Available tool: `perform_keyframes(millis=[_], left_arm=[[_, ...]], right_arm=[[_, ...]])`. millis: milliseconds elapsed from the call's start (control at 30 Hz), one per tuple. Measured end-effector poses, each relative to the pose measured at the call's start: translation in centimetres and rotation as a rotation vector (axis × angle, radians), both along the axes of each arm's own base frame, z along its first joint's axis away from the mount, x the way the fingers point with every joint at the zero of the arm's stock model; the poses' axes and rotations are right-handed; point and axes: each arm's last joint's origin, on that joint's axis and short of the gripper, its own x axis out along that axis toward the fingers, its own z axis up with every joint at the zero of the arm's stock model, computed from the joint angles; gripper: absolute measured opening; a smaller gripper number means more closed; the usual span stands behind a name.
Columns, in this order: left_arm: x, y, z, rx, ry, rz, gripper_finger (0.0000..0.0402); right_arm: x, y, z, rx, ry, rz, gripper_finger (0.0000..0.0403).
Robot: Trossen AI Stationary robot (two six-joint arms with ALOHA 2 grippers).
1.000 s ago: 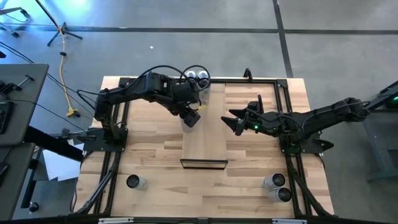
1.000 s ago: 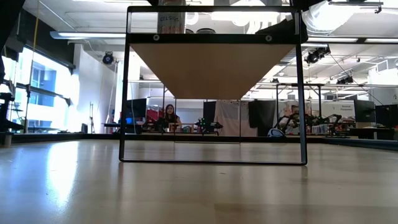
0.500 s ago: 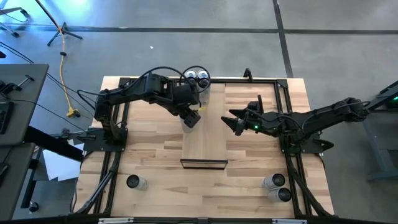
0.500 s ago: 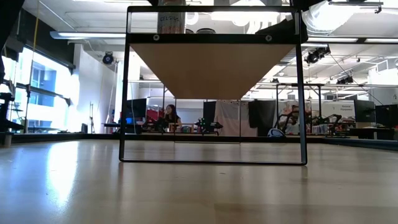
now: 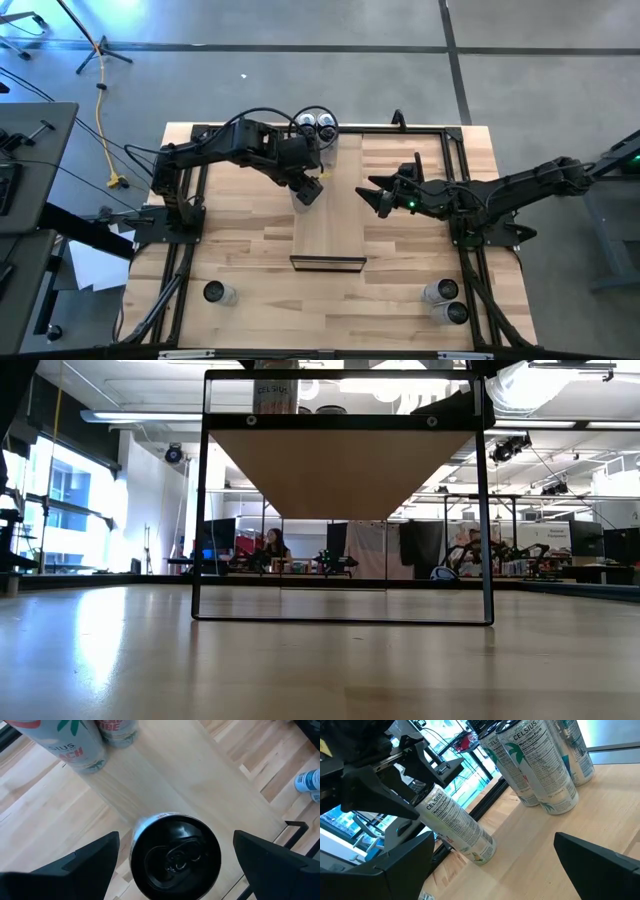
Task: Place canned beverage on shelf
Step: Put the left white yellow soda can on the shelf
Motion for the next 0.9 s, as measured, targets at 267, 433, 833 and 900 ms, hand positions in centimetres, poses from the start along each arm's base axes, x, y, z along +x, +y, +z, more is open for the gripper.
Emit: perform_keyframes(millis=[267, 433, 833, 900], left_arm=[[0.8, 0.0, -0.8, -0.009, 0.026, 0.014, 0.0362], [1.5, -0.1, -1.7, -0.028, 0.055, -0.010, 0.0362], [1.6, -0.1, -1.8, -0.028, 0.061, -0.041, 0.0362], [1.5, -0.1, -1.6, -0.026, 0.058, -0.049, 0.0362]], right_arm=[[0.0, 0.0, 0.0, 0.000, 0.001, 0.000, 0.0397], [0.0, 0.0, -0.1, -0.003, 0.015, 0.000, 0.0397], [-0.1, 0.0, -0.2, -0.005, 0.028, 0.000, 0.0397], [-0.1, 0.0, -0.2, -0.005, 0.028, 0.000, 0.0397]])
